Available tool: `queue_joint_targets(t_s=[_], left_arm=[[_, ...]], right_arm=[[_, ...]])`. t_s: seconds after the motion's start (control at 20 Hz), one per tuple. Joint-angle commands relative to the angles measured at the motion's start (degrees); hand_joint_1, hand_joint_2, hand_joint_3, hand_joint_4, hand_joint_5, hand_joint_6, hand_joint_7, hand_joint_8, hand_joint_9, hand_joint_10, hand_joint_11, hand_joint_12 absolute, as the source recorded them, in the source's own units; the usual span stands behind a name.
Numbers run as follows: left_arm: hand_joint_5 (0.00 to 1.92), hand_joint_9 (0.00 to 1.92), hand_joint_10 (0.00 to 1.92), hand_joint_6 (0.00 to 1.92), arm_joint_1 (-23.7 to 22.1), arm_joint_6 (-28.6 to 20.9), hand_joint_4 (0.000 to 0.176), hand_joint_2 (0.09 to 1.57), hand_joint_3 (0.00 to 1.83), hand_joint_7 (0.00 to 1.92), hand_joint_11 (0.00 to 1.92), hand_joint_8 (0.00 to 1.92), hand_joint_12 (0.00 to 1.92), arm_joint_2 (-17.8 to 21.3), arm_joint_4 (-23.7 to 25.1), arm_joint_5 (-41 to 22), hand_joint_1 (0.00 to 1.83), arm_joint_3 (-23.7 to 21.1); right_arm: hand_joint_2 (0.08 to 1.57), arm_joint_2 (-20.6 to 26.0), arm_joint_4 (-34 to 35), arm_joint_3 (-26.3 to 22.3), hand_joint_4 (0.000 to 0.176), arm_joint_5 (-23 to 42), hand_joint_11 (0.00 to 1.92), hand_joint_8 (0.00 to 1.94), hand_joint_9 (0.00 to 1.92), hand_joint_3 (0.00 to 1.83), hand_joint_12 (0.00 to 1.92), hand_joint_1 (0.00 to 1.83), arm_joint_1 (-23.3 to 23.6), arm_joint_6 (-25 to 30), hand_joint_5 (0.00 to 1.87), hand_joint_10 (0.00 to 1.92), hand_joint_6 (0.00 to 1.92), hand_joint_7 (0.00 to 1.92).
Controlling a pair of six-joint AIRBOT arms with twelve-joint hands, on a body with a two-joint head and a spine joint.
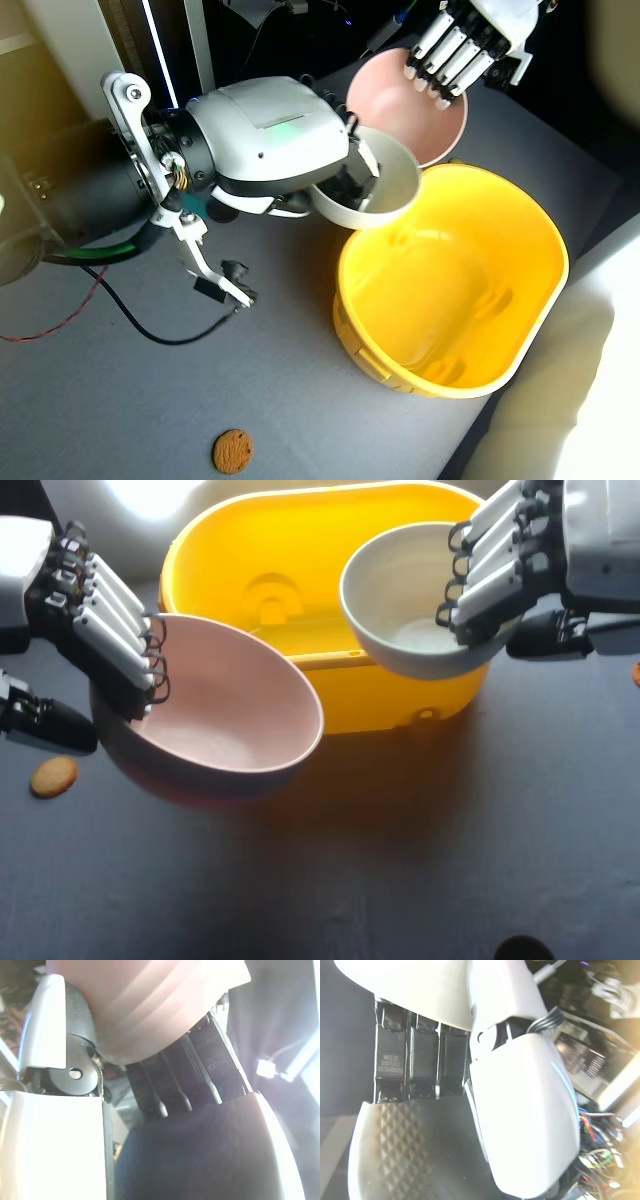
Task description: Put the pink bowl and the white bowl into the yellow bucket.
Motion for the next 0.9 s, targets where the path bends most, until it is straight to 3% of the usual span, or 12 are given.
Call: queue_joint_targets(t_s=[0.0, 0.05, 0.1, 0.25, 0.35, 0.45, 0.55, 0.65, 0.7, 0.85], left_arm=[[0.99, 1.14, 0.89, 0.89, -0.99, -0.21, 0.0, 1.05, 0.0, 1.09, 1.04, 0.74, 0.84, 0.29, -6.42, -3.8, 1.39, 0.56], [0.99, 1.14, 0.88, 0.89, -1.61, -0.41, 0.0, 1.05, 0.0, 1.12, 1.04, 0.68, 0.85, -0.09, -6.84, -3.8, 1.39, 1.26], [0.96, 1.13, 0.88, 0.97, -2.33, -0.66, 0.0, 1.06, 0.0, 1.09, 1.02, 0.7, 0.84, -0.53, -7.54, -3.72, 1.39, 1.99], [0.93, 1.13, 0.89, 0.99, -4.8, -1.12, 0.0, 1.07, 0.0, 1.06, 1.03, 0.78, 0.84, -1.72, -8.54, -3.41, 1.39, 3.74], [0.92, 1.1, 0.99, 0.94, -6.57, -1.41, 0.0, 1.08, 0.0, 1.06, 1.01, 0.78, 0.92, -3.18, -8.76, -3.2, 1.39, 5.56], [0.93, 1.1, 0.97, 0.95, -7.67, -1.44, 0.0, 1.07, 0.0, 1.08, 0.99, 0.74, 0.91, -4.58, -9.32, -2.6, 1.39, 7.28], [0.96, 1.12, 0.92, 0.93, -8.64, -1.44, 0.0, 1.06, 0.0, 1.08, 1.0, 0.73, 0.89, -6.09, -9.31, -2.21, 1.39, 8.84], [0.96, 1.14, 0.86, 0.96, -9.53, -1.42, 0.0, 1.06, 0.0, 1.08, 1.03, 0.73, 0.8, -7.8, -9.17, -1.84, 1.39, 10.58], [0.95, 1.14, 0.87, 0.96, -9.73, -1.36, 0.0, 1.06, 0.0, 1.07, 1.05, 0.75, 0.79, -8.35, -9.0, -1.67, 1.39, 11.17], [0.93, 1.14, 0.9, 0.98, -9.95, -0.94, 0.0, 1.06, 0.0, 1.08, 1.05, 0.72, 0.82, -10.72, -8.41, -1.12, 1.39, 13.68]], right_arm=[[1.06, 0.39, 4.9, 0.48, 0.0, 3.64, 0.97, 0.66, 1.11, 0.0, 1.0, 1.39, 0.95, -0.72, 1.0, 0.9, 0.96, 1.1], [1.06, 0.16, 5.22, 0.86, 0.0, 3.42, 0.96, 0.67, 1.11, 0.0, 1.0, 1.39, 1.16, -1.35, 1.0, 0.9, 0.97, 1.09], [1.06, -0.03, 5.85, 1.22, 0.0, 3.34, 0.97, 0.66, 1.1, 0.0, 1.0, 1.39, 1.34, -1.83, 1.01, 0.9, 0.97, 1.1], [1.05, -1.24, 7.69, 3.2, 0.0, 2.37, 0.95, 0.65, 1.1, 0.0, 1.01, 1.39, 1.91, -2.48, 1.02, 0.91, 0.94, 1.11], [1.05, -2.7, 9.78, 5.77, 0.0, 0.92, 0.96, 0.63, 1.1, 0.0, 1.01, 1.39, 2.3, -2.37, 1.04, 0.89, 0.91, 1.13], [1.04, -4.03, 11.64, 7.9, 0.0, 0.06, 0.98, 0.56, 1.13, 0.0, 1.01, 1.39, 2.54, -2.06, 1.04, 0.86, 0.9, 1.16], [1.06, -5.11, 13.13, 9.36, 0.0, -0.55, 0.95, 0.67, 1.09, 0.0, 1.03, 1.39, 2.52, -1.72, 0.99, 0.92, 0.97, 1.11], [1.04, -6.14, 14.94, 10.59, 0.0, -0.77, 0.97, 0.62, 1.13, 0.0, 1.04, 1.39, 1.89, -1.4, 1.03, 0.88, 0.89, 1.14], [1.05, -6.46, 15.27, 11.01, 0.0, -0.77, 0.95, 0.69, 1.1, 0.0, 1.04, 1.39, 1.66, -1.31, 1.02, 0.9, 0.93, 1.1], [1.05, -8.37, 17.28, 14.0, 0.0, -0.92, 0.97, 0.66, 1.12, 0.0, 0.99, 1.39, 0.1, -0.17, 1.03, 0.87, 0.91, 1.12]])
